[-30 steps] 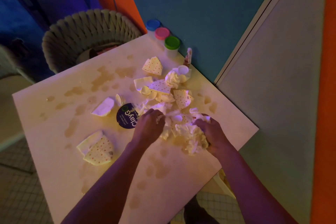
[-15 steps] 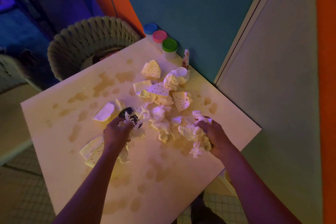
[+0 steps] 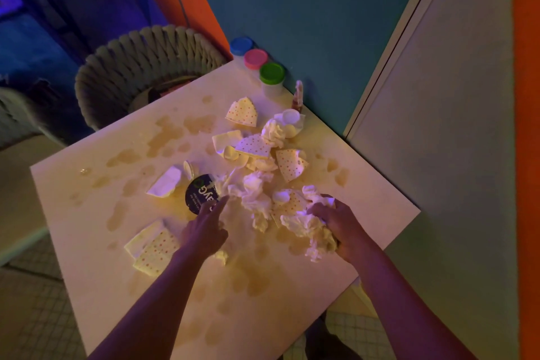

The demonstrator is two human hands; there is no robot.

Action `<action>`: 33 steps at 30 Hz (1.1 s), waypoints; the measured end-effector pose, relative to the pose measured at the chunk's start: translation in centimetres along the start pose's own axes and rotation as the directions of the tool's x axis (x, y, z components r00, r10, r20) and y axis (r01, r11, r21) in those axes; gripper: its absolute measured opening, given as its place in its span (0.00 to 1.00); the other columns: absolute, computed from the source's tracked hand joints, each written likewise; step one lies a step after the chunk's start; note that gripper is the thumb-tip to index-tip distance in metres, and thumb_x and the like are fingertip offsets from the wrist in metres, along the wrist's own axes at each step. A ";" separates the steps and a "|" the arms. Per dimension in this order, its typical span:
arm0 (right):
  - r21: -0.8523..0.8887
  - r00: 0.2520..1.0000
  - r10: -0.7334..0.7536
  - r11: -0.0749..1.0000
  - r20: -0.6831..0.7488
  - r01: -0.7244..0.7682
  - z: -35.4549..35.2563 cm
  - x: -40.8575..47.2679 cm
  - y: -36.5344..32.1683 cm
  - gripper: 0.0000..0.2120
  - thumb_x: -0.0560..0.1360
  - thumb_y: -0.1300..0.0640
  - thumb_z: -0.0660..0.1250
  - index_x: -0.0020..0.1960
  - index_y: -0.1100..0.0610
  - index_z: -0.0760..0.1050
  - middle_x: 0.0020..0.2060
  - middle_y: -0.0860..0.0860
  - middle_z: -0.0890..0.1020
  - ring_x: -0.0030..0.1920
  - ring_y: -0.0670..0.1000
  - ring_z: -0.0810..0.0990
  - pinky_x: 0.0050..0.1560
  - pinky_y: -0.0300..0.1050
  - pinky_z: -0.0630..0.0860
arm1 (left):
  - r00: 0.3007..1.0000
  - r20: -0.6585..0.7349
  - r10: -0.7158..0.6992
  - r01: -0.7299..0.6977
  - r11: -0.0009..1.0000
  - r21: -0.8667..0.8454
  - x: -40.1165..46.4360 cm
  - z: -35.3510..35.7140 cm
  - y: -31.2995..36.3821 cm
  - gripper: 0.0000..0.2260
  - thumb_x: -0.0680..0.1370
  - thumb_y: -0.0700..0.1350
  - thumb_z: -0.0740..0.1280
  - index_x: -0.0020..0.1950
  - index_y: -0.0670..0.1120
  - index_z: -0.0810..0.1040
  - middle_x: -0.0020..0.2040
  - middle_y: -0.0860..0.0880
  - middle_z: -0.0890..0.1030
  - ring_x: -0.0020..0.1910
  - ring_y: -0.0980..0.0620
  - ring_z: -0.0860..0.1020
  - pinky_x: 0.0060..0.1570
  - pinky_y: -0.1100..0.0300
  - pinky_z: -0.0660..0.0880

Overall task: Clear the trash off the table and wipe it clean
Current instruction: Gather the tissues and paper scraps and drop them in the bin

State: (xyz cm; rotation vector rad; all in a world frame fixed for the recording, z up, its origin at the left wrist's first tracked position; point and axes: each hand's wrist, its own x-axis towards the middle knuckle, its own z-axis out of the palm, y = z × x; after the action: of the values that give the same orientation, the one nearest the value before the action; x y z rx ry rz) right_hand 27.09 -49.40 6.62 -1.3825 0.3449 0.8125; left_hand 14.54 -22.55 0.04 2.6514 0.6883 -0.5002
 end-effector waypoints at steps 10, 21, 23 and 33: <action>-0.006 0.998 0.009 1.000 -0.055 -0.010 -0.9 0.2 0.5 0.12 0.70 0.68 0.69 0.49 0.56 0.83 0.37 0.58 0.80 0.37 0.55 0.77 0.34 0.45 0.75 | 0.989 -0.140 -0.055 0.051 0.998 -0.032 -0.5 2.2 0.9 0.14 0.76 0.46 0.70 0.61 0.44 0.79 0.60 0.42 0.76 0.48 0.35 0.82 0.43 0.47 0.76; -0.003 0.999 -0.007 1.000 -0.053 0.006 0.7 0.3 0.8 0.11 0.69 0.68 0.70 0.49 0.57 0.82 0.37 0.58 0.79 0.37 0.55 0.76 0.35 0.46 0.75 | 0.981 -0.169 -0.099 0.061 0.974 -0.217 -1.1 2.0 0.0 0.12 0.72 0.46 0.71 0.54 0.45 0.78 0.49 0.42 0.83 0.47 0.37 0.81 0.42 0.51 0.76; -0.004 0.998 -0.014 1.000 -0.060 0.014 1.1 0.3 0.9 0.14 0.64 0.64 0.72 0.49 0.57 0.83 0.38 0.59 0.78 0.38 0.56 0.75 0.37 0.48 0.75 | 0.972 -0.193 -0.135 0.074 0.952 -0.297 -1.2 1.6 0.1 0.11 0.72 0.46 0.71 0.53 0.46 0.78 0.47 0.41 0.83 0.45 0.37 0.81 0.40 0.53 0.74; -0.037 0.995 -0.033 0.999 -0.099 0.029 2.7 -0.7 2.4 0.13 0.65 0.64 0.73 0.49 0.56 0.83 0.38 0.58 0.79 0.39 0.57 0.75 0.36 0.48 0.74 | 0.899 -0.274 -0.342 0.109 0.780 -0.617 -1.0 -2.4 -0.1 0.12 0.75 0.47 0.71 0.54 0.43 0.84 0.47 0.37 0.84 0.49 0.38 0.80 0.43 0.57 0.68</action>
State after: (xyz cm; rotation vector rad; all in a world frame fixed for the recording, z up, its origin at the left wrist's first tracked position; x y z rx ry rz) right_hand 24.28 -47.07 5.83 -1.4616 0.3866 0.7287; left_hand 14.26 -21.83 2.53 2.0752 1.0879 0.1711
